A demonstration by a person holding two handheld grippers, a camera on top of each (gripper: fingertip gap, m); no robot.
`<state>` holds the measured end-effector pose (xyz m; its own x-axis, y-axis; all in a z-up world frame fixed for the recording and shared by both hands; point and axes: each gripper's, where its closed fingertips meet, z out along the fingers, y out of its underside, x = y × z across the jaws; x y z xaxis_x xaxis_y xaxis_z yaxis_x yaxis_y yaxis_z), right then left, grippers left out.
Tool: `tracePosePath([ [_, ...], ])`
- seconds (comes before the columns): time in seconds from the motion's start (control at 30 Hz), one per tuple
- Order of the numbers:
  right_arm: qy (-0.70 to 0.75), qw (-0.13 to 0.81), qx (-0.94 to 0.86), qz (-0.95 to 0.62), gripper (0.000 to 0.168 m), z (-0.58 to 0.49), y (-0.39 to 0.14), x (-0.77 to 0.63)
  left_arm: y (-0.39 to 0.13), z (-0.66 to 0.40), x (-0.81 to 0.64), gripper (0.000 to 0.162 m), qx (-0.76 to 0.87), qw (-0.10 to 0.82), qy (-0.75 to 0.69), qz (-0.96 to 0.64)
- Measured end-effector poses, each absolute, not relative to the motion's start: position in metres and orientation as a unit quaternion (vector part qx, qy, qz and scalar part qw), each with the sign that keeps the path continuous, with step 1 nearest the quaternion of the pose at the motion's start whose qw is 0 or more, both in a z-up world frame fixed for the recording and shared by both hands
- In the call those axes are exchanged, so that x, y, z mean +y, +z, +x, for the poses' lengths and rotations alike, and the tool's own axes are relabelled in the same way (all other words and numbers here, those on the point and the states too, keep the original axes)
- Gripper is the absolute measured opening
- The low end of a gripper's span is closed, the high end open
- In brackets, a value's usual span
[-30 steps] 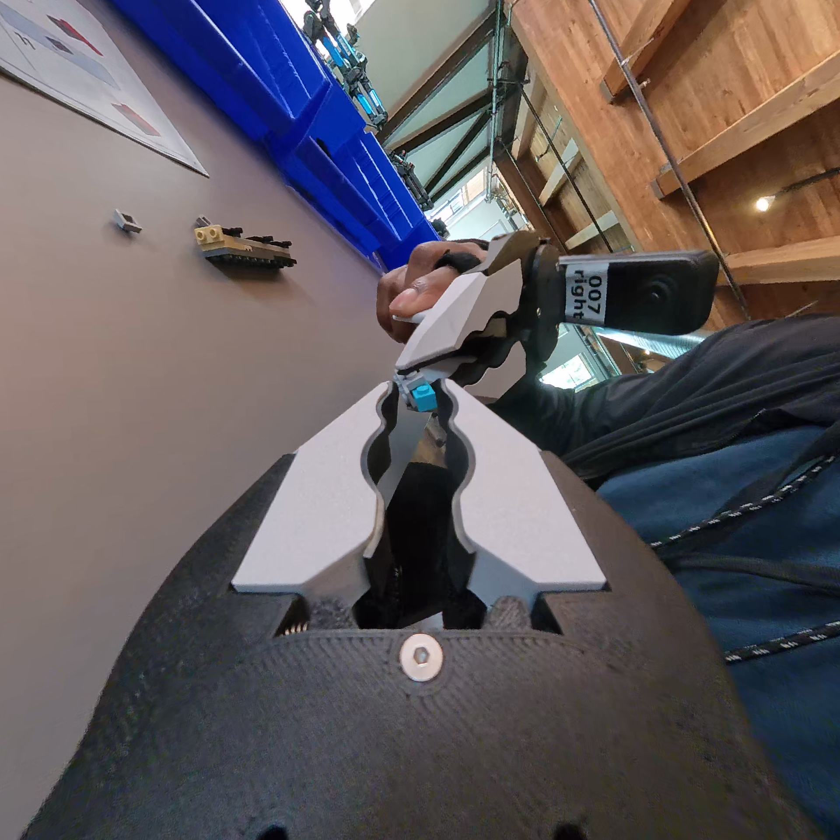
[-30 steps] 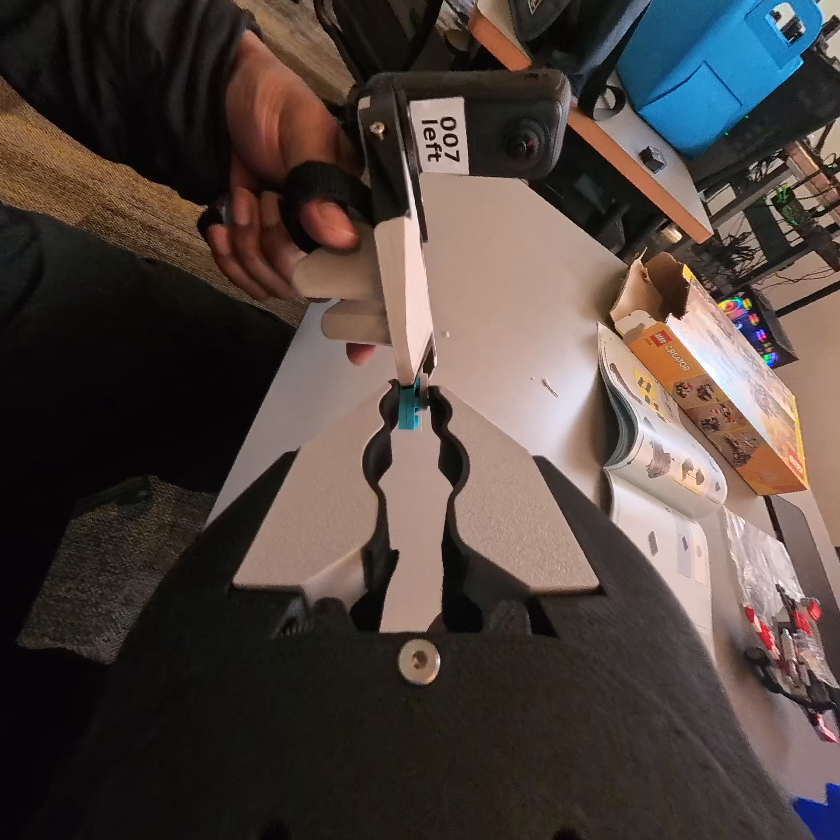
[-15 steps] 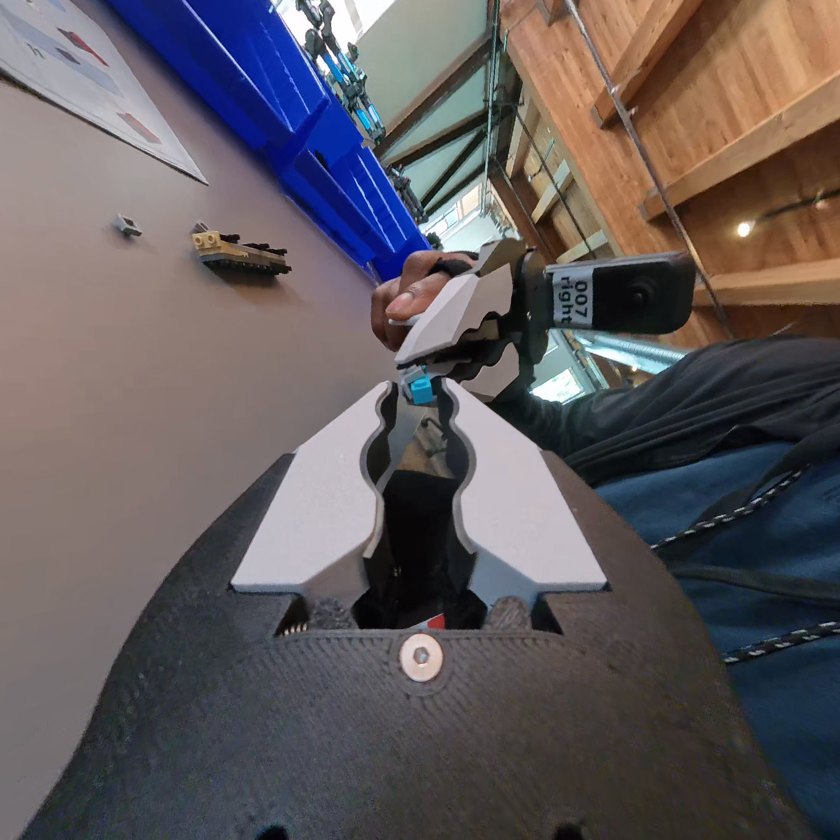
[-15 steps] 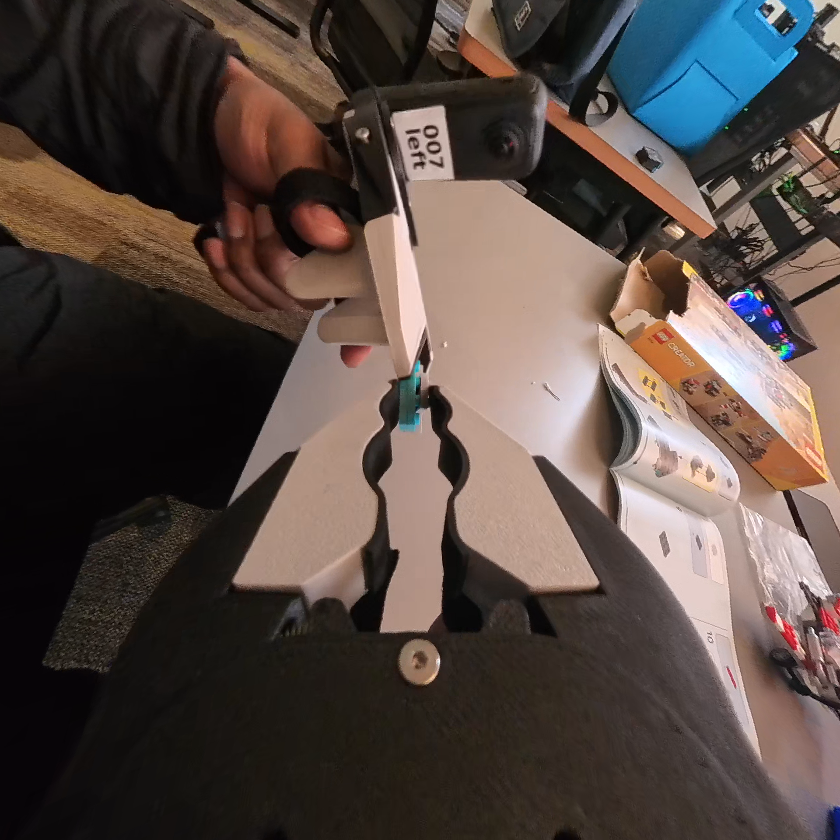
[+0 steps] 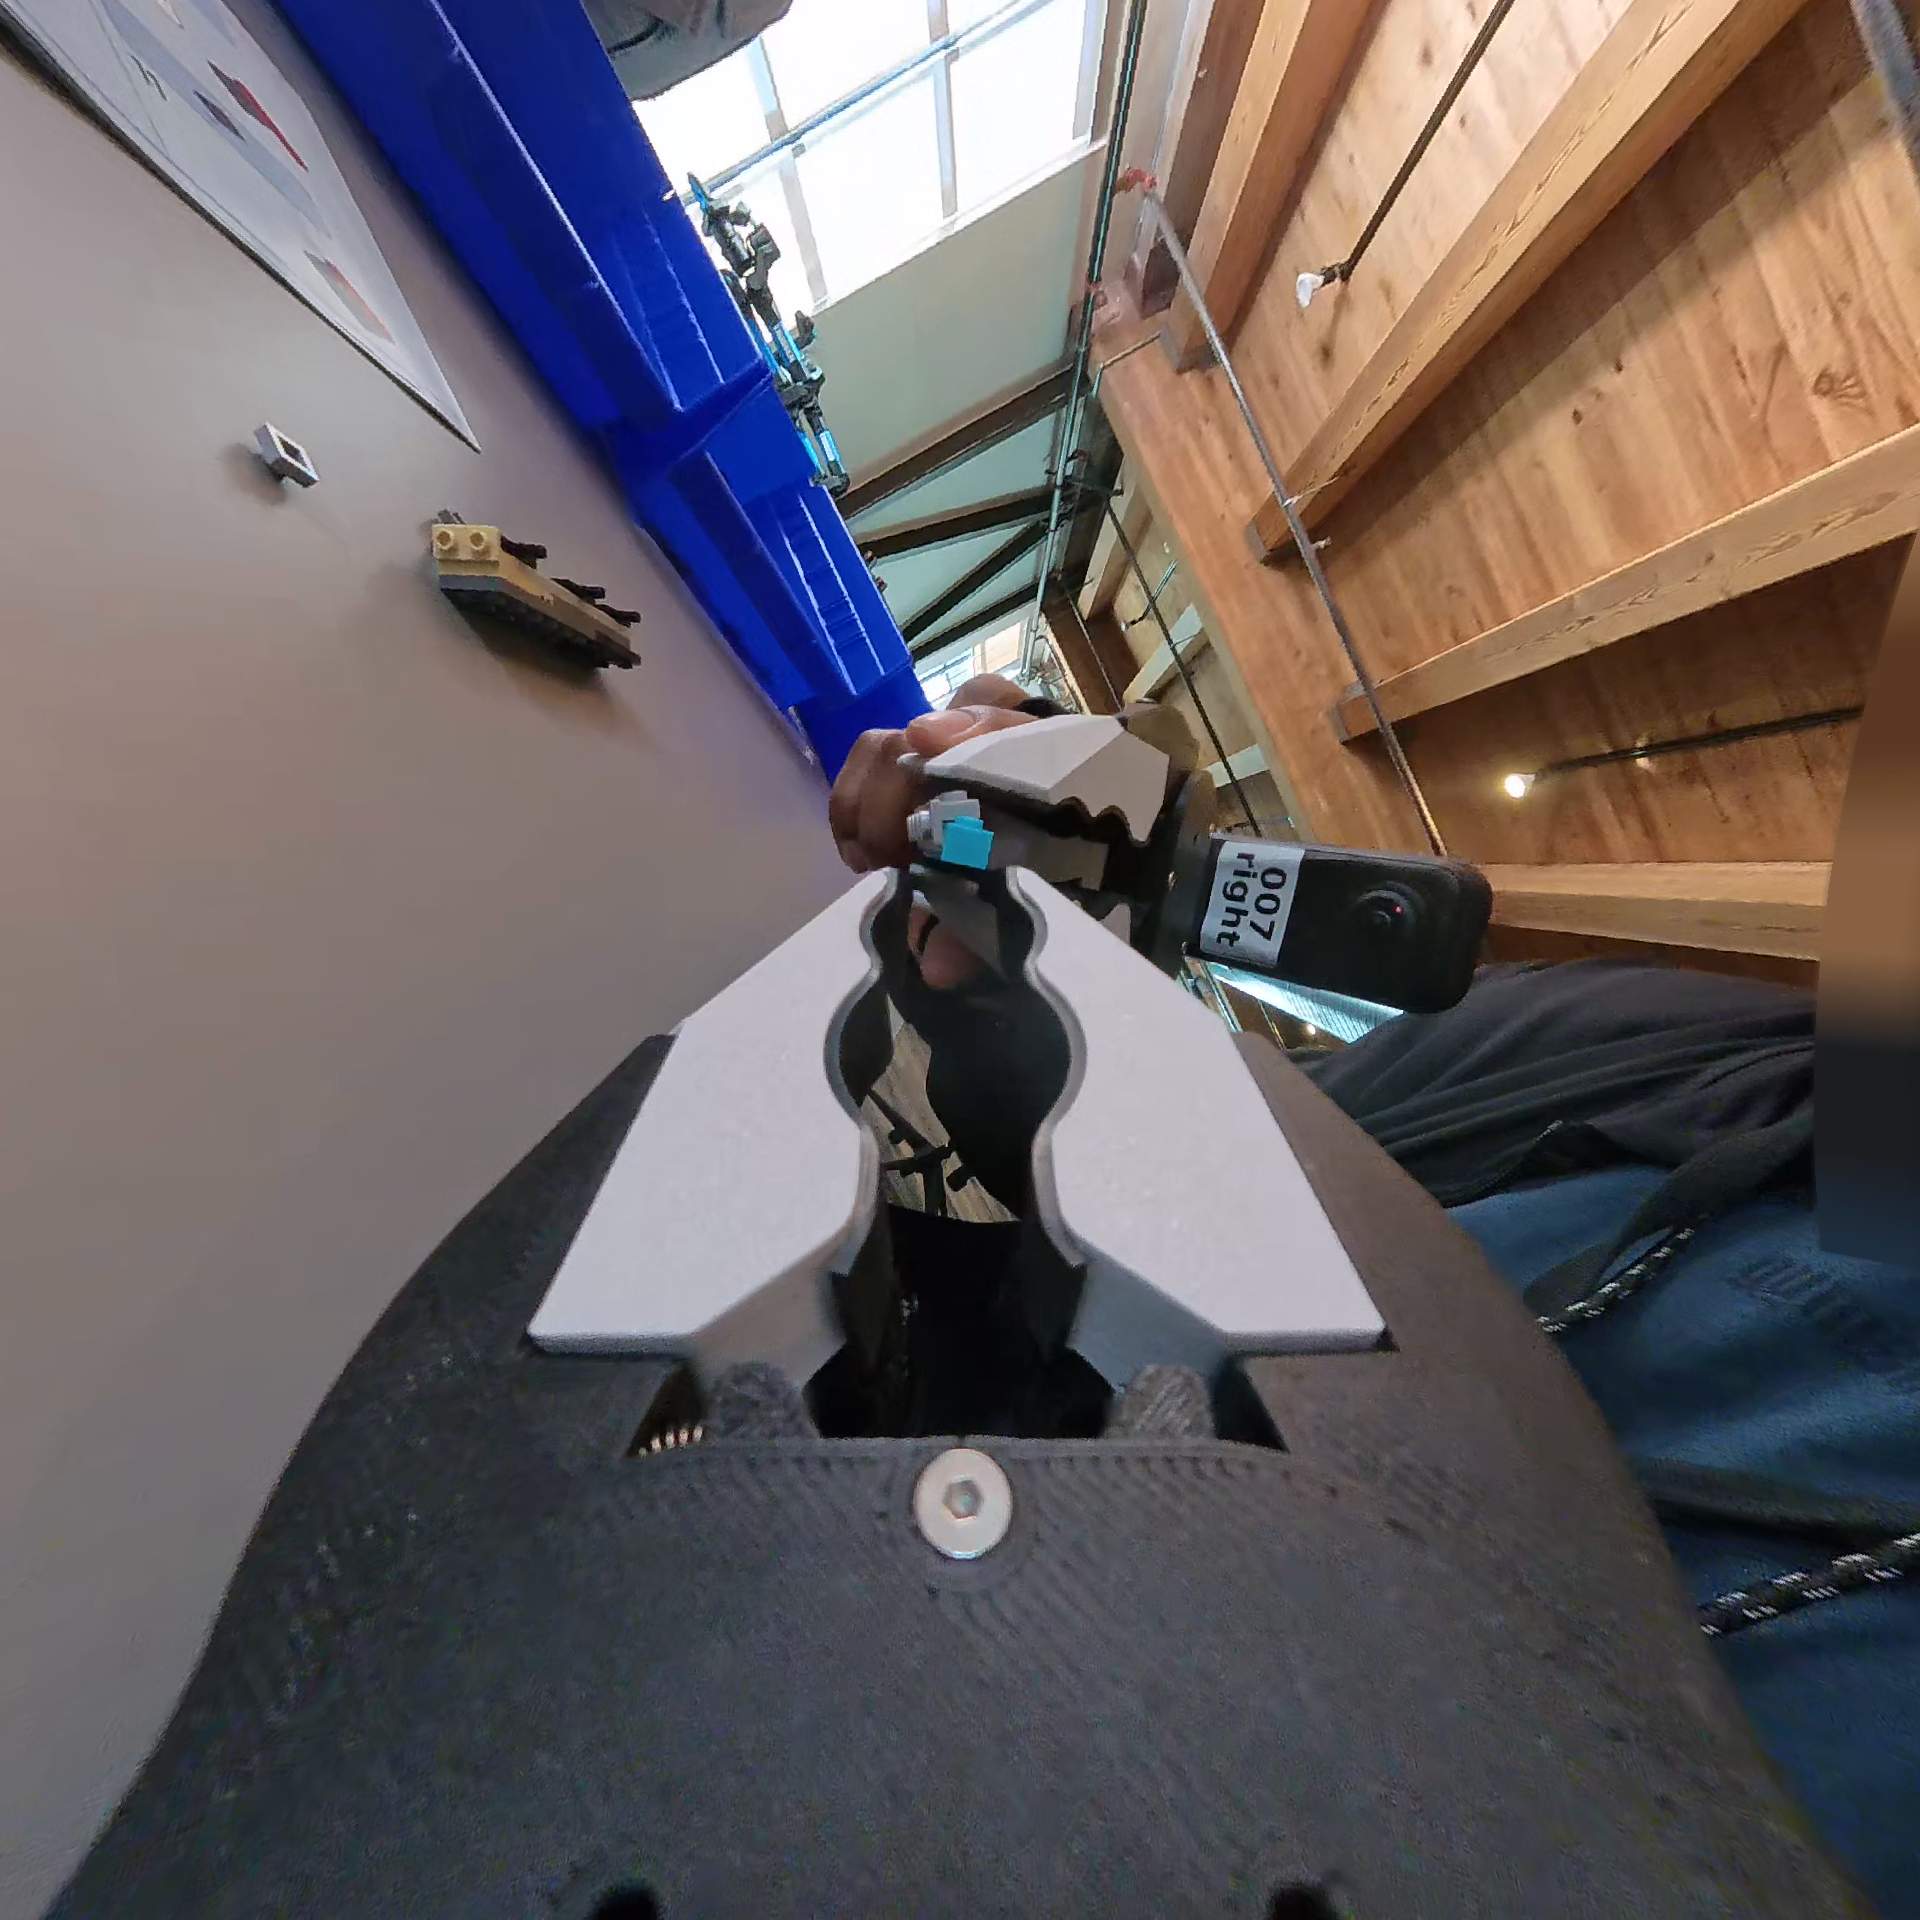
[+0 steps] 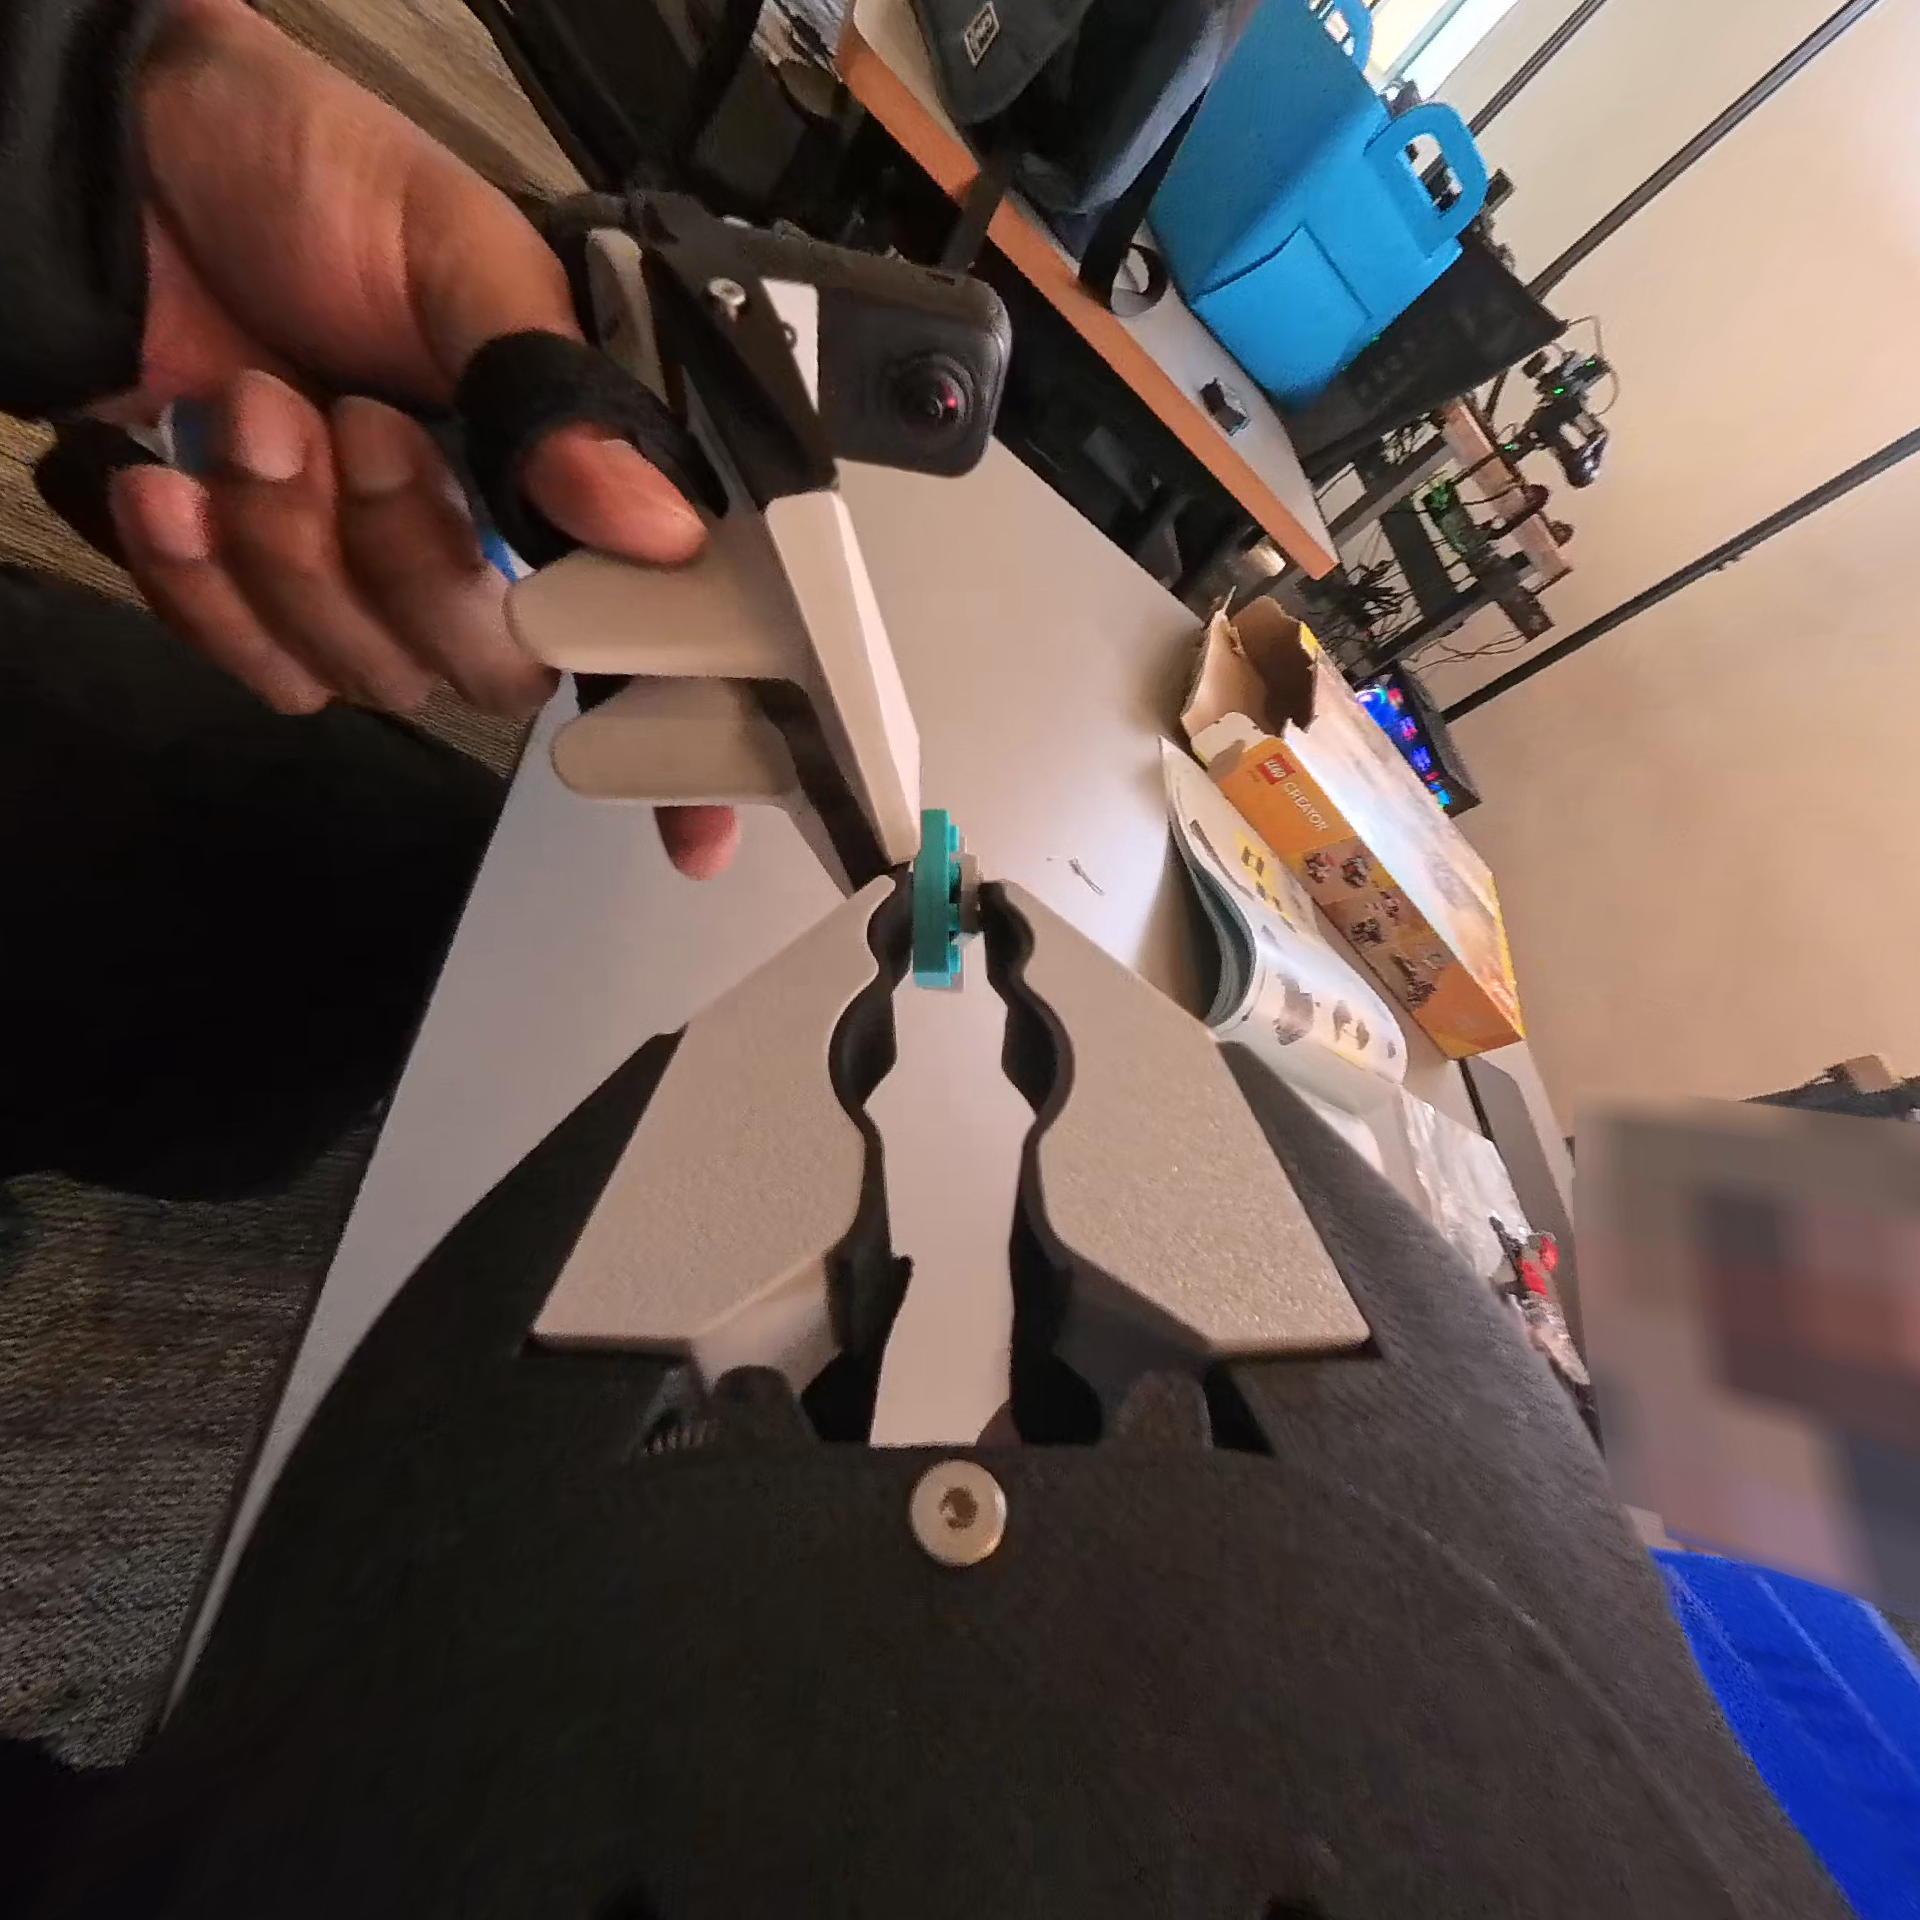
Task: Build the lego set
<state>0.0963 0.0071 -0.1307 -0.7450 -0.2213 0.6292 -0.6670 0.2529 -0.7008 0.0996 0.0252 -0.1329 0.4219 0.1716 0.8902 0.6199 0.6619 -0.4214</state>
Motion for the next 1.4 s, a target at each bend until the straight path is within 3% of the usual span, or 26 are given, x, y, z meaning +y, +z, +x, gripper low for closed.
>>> tracePosePath([
  [0.4,0.553,0.217,-0.748,0.296,0.014,0.101,-0.124,0.01,-0.125,0.098,0.027,0.02,-0.493,0.778,-0.161,-0.355],
  [0.53,0.559,0.21,-0.746,0.295,0.014,0.106,-0.124,0.008,-0.123,0.098,0.029,0.012,-0.486,0.783,-0.151,-0.357],
  [1.0,0.588,0.128,-0.753,0.266,0.014,0.111,-0.121,0.015,-0.122,0.102,0.035,0.011,-0.479,0.781,-0.179,-0.358],
  [1.4,0.609,0.087,-0.754,0.229,0.014,0.11,-0.114,0.021,-0.115,0.101,0.024,0.015,-0.471,0.803,-0.254,-0.264],
])
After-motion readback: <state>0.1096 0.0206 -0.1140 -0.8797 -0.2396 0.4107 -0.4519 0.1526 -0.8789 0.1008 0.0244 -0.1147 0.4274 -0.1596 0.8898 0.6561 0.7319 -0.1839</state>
